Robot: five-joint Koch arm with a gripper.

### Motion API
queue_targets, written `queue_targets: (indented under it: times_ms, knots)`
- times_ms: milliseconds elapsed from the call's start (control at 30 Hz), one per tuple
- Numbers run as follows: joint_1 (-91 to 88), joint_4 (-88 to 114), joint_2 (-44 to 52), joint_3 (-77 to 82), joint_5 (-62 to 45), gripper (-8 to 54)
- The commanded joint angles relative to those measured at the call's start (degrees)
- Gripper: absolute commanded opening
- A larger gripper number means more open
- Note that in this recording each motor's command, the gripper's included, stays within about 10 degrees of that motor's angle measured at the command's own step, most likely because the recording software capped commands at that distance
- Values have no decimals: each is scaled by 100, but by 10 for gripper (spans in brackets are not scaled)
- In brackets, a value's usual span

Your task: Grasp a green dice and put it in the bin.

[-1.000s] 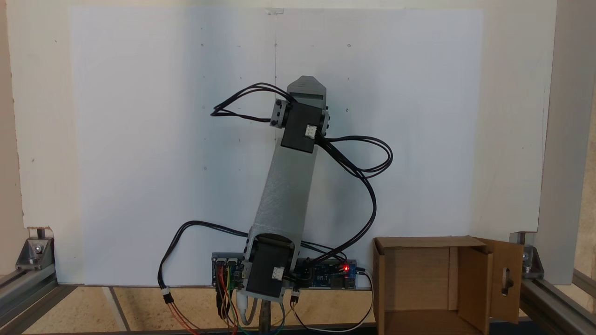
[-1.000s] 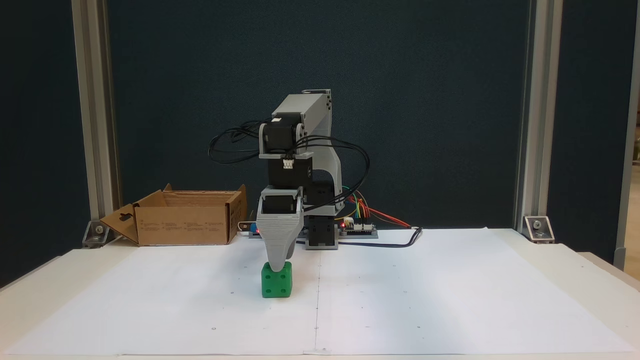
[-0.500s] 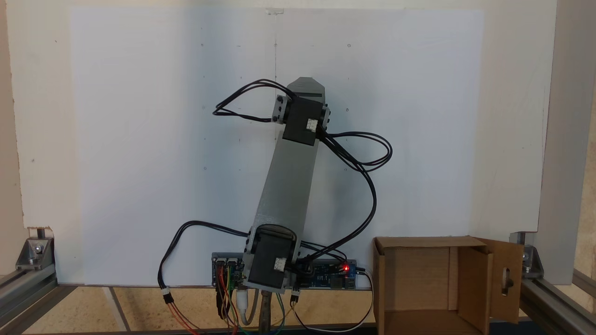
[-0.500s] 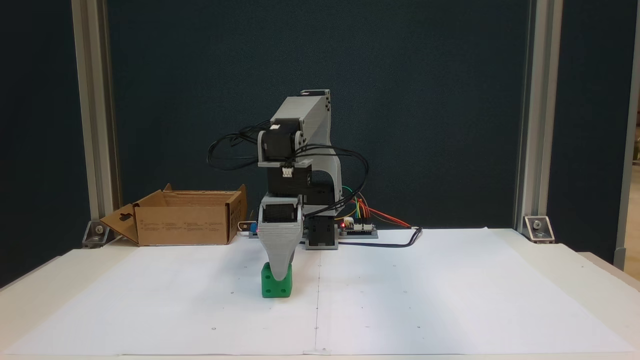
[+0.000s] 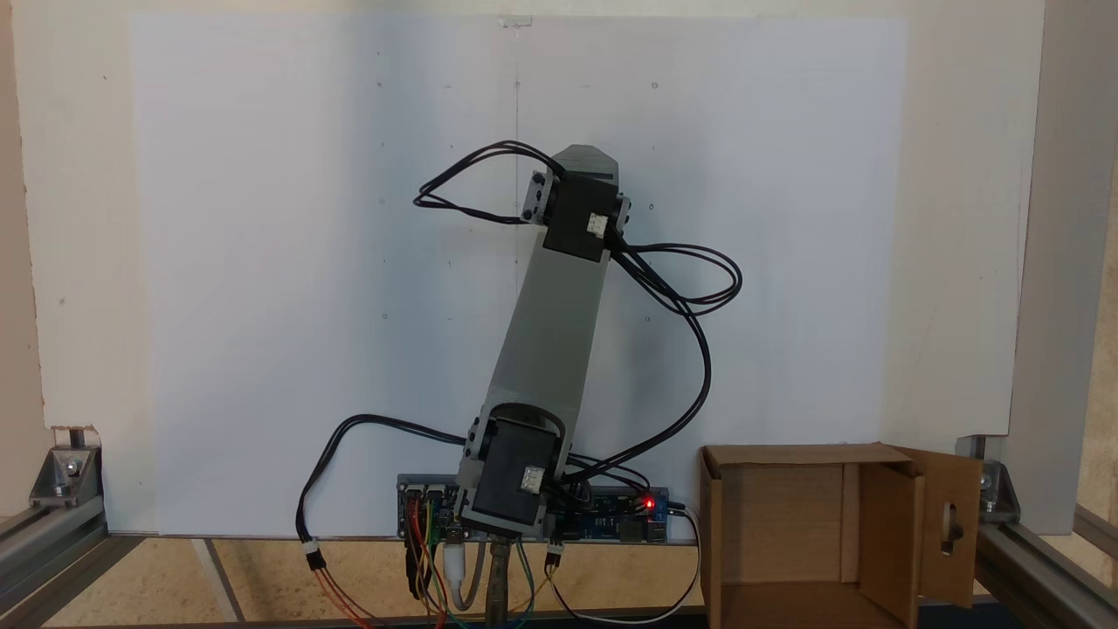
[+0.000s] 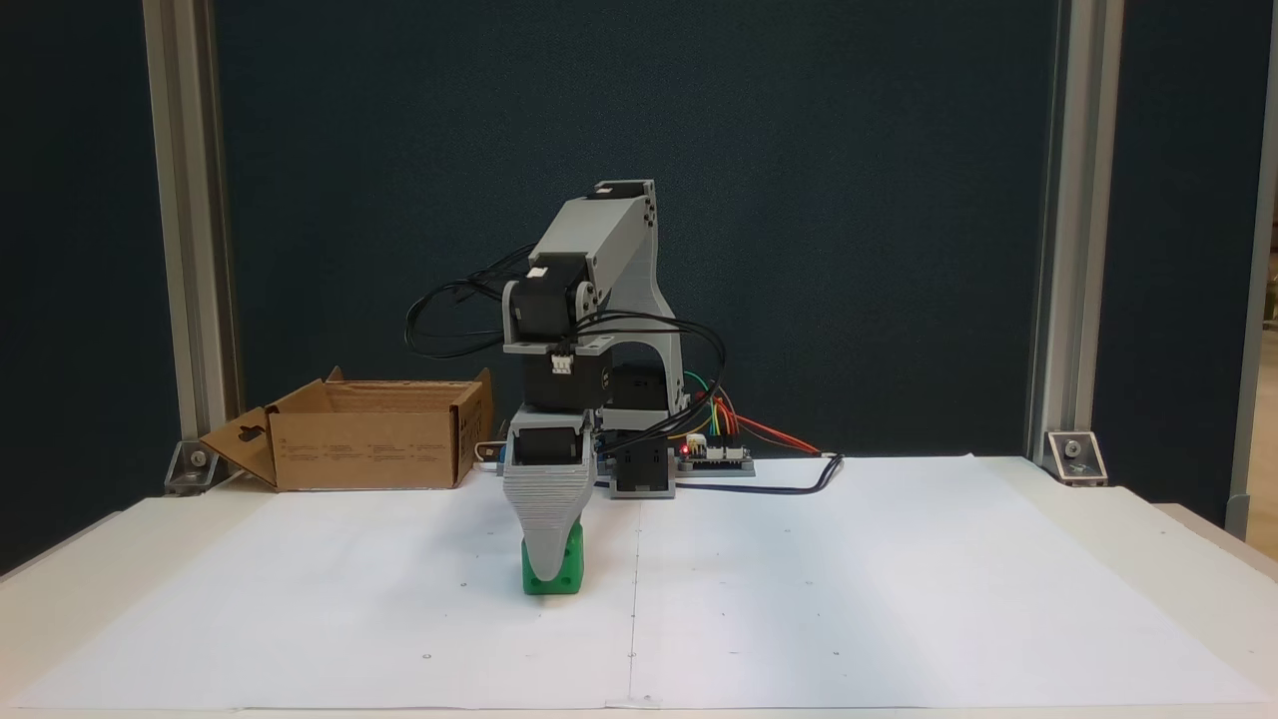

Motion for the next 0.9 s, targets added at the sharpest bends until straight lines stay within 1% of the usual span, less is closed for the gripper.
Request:
queue_targets:
  times_ms: [0,433,800,867]
  knots:
    - [88,-35,0,-88,-396,426]
    - [114,-79,-185,-88,-457,425]
    - [105,-149,-220,-88,-466,411]
    - [114,-211,-220,-88,-466,395]
